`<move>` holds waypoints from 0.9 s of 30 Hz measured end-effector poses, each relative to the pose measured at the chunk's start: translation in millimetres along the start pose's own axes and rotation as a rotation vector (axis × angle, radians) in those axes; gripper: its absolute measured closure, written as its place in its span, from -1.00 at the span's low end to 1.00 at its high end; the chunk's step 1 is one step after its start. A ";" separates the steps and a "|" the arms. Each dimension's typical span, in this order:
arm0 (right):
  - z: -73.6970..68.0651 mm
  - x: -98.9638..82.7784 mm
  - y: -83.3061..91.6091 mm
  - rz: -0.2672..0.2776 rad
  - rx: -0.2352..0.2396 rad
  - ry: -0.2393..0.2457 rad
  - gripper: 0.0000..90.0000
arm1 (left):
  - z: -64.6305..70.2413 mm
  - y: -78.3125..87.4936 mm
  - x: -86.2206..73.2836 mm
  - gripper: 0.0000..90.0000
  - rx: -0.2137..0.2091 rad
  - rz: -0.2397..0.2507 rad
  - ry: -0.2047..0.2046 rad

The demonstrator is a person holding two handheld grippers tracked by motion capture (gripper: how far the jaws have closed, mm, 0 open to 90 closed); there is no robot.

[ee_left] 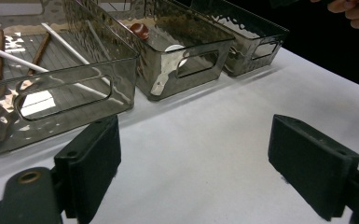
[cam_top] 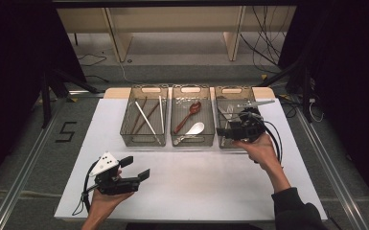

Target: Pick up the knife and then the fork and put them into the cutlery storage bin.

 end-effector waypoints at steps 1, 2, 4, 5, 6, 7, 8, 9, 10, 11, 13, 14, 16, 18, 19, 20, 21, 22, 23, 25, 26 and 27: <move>-1.1 -1.9 1.2 0.007 0.004 0.003 -0.29 | 0.2 -0.1 -0.1 -0.63 -0.001 -0.001 0.000; -1.9 -4.1 2.4 0.012 0.003 0.008 -0.30 | 0.4 -0.3 -0.1 -0.63 -0.001 0.000 0.002; -3.4 -8.7 5.0 0.023 0.003 0.017 -0.31 | 0.4 -0.6 -0.3 -0.63 -0.003 -0.002 0.000; -4.2 -10.7 6.5 0.032 0.008 0.018 -0.31 | 0.5 -0.7 -0.4 -0.63 -0.004 -0.003 0.000; -5.3 -12.8 8.2 0.040 0.015 0.014 -0.32 | 0.6 -0.7 -0.5 -0.63 -0.004 -0.003 0.000; -6.2 -14.8 9.8 0.049 0.021 0.016 -0.32 | 0.7 -0.9 -0.6 -0.63 -0.005 -0.004 0.000; -7.2 -17.2 11.4 0.056 0.023 0.018 -0.33 | 0.8 -1.0 -0.6 -0.63 -0.006 -0.004 0.001; -8.5 -19.8 12.9 0.061 0.028 0.018 -0.34 | 1.0 -1.0 -0.8 -0.63 -0.007 -0.006 -0.001; -9.5 -22.8 14.1 0.063 0.032 0.022 -0.35 | 1.7 -1.4 -0.5 -0.63 -0.009 -0.003 0.006; -9.7 -25.8 15.0 0.066 0.030 0.026 -0.35 | 1.6 -1.3 -1.1 -0.63 -0.009 -0.010 0.002; -10.8 -32.7 16.7 0.070 0.039 0.035 -0.35 | 1.6 -1.6 -1.6 -0.63 -0.008 -0.012 0.001; -11.1 -36.4 17.4 0.071 0.042 0.036 -0.36 | 1.5 -1.7 -1.6 -0.63 -0.009 -0.012 0.000; -11.4 -42.6 19.1 0.082 0.047 0.035 -0.37 | 1.6 -1.7 -1.8 -0.63 -0.011 -0.015 0.001; -13.1 -48.0 21.4 0.093 0.055 0.035 -0.37 | 1.9 -2.0 -1.8 -0.63 -0.013 -0.015 -0.001; -14.1 -50.6 22.8 0.097 0.056 0.037 -0.37 | 2.1 -2.1 -1.9 -0.63 -0.014 -0.016 -0.001; -15.1 -53.0 23.9 0.101 0.059 0.039 -0.38 | 2.3 -2.2 -1.9 -0.63 -0.015 -0.016 -0.002; -16.7 -55.4 25.0 0.101 0.066 0.041 -0.38 | 2.6 -2.3 -1.9 -0.63 -0.017 -0.015 -0.001; -18.2 -57.3 26.5 0.104 0.070 0.045 -0.38 | 2.7 -2.3 -1.7 -0.63 -0.017 -0.014 0.000; -19.6 -58.6 28.3 0.113 0.073 0.051 -0.38 | 2.6 -2.2 -1.6 -0.63 -0.016 -0.014 -0.001; -22.6 -60.8 31.5 0.124 0.081 0.050 -0.39 | 2.9 -2.2 -1.5 -0.63 -0.019 -0.013 0.000; -24.1 -61.8 33.0 0.127 0.084 0.053 -0.39 | 3.0 -2.1 -1.6 -0.63 -0.021 -0.014 -0.001; -25.6 -62.8 34.2 0.132 0.086 0.058 -0.39 | 3.1 -2.2 -1.4 -0.63 -0.021 -0.012 0.001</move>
Point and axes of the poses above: each handheld gripper's, and its own axes: y roughly backward along the jaws, x roughly out of its top, z roughly to its right, the point moved 10 cm from there along -y, roughly forward along the jaws, and after that the axes turned 7 degrees about -y, right-handed, at the moved point
